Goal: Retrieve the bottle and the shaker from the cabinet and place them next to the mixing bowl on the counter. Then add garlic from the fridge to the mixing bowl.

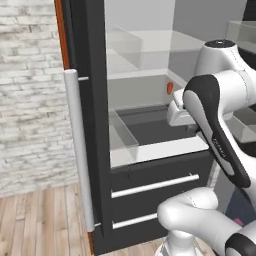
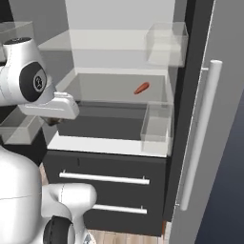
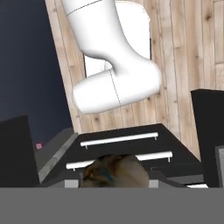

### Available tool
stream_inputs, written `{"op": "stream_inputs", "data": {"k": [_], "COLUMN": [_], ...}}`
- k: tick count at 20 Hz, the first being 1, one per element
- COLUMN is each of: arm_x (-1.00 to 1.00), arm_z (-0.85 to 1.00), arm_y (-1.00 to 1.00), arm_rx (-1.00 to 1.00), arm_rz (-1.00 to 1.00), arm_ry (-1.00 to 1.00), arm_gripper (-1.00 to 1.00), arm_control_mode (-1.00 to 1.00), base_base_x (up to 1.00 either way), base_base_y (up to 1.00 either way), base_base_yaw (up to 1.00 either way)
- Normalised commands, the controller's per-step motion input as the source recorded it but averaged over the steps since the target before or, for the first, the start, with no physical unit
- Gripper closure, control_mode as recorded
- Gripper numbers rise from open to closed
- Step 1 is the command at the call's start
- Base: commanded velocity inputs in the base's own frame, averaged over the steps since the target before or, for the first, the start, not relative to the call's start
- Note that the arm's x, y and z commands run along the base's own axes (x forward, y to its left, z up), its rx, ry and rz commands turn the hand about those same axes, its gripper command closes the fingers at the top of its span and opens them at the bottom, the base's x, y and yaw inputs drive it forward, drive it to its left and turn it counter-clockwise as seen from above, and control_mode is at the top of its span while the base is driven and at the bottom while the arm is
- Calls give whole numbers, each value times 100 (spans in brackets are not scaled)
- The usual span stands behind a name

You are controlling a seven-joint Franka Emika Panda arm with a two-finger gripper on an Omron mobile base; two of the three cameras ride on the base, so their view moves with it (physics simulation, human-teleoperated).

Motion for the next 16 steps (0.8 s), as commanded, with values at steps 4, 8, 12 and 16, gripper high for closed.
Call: {"op": "stream_inputs", "data": {"k": [4, 8, 12, 16], "arm_x": [0, 0, 0, 0], "arm_z": [0, 0, 0, 0], "arm_y": [0, 0, 0, 0], "arm_rx": [0, 0, 0, 0], "arm_rz": [0, 0, 0, 0], "arm_ry": [0, 0, 0, 0], "arm_gripper": [100, 100, 100, 100], "arm_control_mode": [100, 100, 100, 100], "base_base_x": [-1, -13, -21, -30], "base_base_y": [47, 23, -2, -23], "base_base_yaw": [-26, -39, -53, -55]}}
